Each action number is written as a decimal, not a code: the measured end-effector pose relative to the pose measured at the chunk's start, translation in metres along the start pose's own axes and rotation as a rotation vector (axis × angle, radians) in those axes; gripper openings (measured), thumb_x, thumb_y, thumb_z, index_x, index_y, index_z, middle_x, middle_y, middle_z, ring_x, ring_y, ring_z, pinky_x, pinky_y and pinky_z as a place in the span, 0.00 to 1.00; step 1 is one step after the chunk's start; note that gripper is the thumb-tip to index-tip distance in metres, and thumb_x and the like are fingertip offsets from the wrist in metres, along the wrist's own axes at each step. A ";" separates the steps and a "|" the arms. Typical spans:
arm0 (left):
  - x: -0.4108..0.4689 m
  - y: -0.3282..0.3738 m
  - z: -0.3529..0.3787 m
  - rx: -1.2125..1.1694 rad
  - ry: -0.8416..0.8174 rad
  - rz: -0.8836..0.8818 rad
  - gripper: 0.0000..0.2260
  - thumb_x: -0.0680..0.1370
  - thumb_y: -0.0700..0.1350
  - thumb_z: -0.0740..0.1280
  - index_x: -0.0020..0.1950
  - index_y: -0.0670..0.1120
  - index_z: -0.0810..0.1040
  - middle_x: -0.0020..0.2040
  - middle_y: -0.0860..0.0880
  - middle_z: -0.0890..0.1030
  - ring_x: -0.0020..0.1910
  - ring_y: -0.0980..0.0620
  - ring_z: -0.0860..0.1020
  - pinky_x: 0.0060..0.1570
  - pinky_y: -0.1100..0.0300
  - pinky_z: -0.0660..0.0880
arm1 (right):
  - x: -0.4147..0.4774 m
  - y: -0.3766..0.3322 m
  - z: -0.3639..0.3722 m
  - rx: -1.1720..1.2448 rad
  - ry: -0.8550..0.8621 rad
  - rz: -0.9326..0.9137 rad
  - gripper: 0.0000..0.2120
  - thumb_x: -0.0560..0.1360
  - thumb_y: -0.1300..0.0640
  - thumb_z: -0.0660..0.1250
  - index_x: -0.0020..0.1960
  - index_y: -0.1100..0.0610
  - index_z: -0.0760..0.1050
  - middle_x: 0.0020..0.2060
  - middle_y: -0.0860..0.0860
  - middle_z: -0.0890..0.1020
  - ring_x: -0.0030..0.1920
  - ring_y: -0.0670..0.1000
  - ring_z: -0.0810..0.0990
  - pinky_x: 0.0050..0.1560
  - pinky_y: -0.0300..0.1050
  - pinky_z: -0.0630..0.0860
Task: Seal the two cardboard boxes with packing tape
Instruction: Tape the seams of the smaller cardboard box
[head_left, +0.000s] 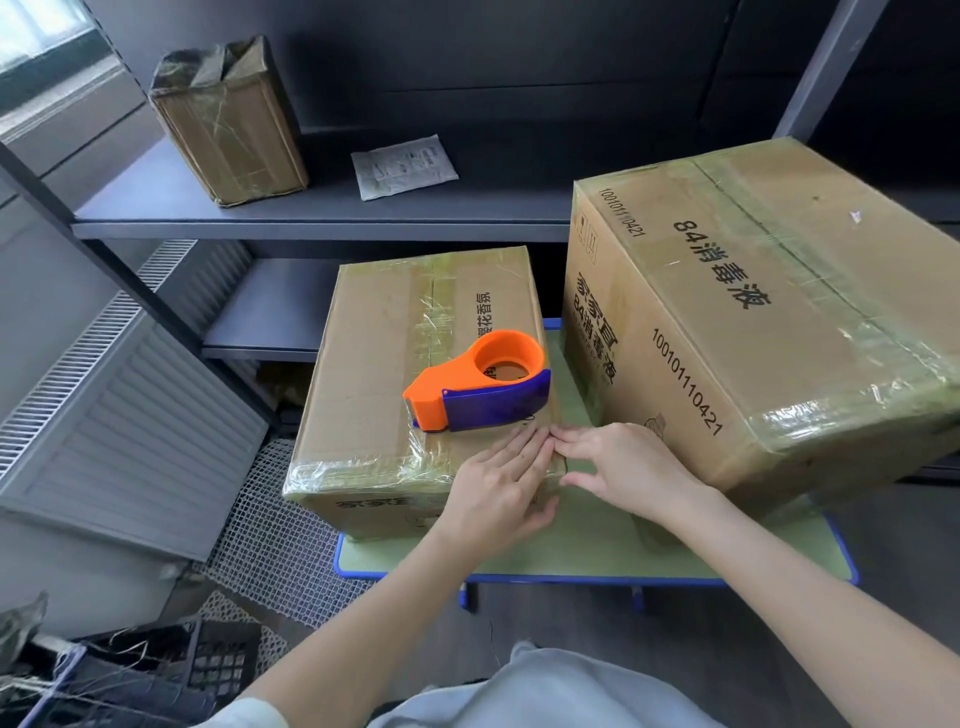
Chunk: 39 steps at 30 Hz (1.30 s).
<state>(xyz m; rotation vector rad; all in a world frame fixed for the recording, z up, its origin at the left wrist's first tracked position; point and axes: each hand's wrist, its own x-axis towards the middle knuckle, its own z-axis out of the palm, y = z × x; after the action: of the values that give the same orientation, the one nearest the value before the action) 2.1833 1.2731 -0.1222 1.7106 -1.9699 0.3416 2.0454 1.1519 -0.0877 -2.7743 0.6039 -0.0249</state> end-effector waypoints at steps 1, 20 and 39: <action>0.001 0.001 0.001 0.013 0.006 0.005 0.22 0.66 0.48 0.76 0.54 0.36 0.81 0.56 0.41 0.81 0.57 0.46 0.80 0.54 0.53 0.78 | 0.002 -0.002 -0.002 -0.028 -0.006 0.006 0.24 0.75 0.46 0.65 0.69 0.50 0.69 0.68 0.42 0.69 0.67 0.43 0.69 0.64 0.41 0.67; 0.006 0.013 0.012 0.055 0.168 -0.104 0.13 0.74 0.48 0.69 0.46 0.38 0.85 0.48 0.44 0.84 0.50 0.49 0.82 0.52 0.56 0.79 | 0.008 -0.012 -0.008 0.060 -0.028 0.105 0.23 0.74 0.44 0.65 0.67 0.50 0.71 0.65 0.44 0.73 0.64 0.45 0.73 0.62 0.43 0.70; -0.080 -0.032 -0.037 -0.107 0.130 0.025 0.14 0.67 0.41 0.74 0.51 0.40 0.84 0.57 0.48 0.82 0.60 0.51 0.78 0.60 0.50 0.74 | 0.040 -0.026 -0.006 0.128 0.249 0.175 0.20 0.76 0.67 0.57 0.67 0.60 0.69 0.67 0.52 0.70 0.66 0.51 0.69 0.63 0.39 0.64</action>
<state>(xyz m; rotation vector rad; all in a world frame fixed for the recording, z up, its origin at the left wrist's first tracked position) 2.2288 1.3542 -0.1370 1.5588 -1.8826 0.3404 2.0919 1.1563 -0.0766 -2.6037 0.8730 -0.3621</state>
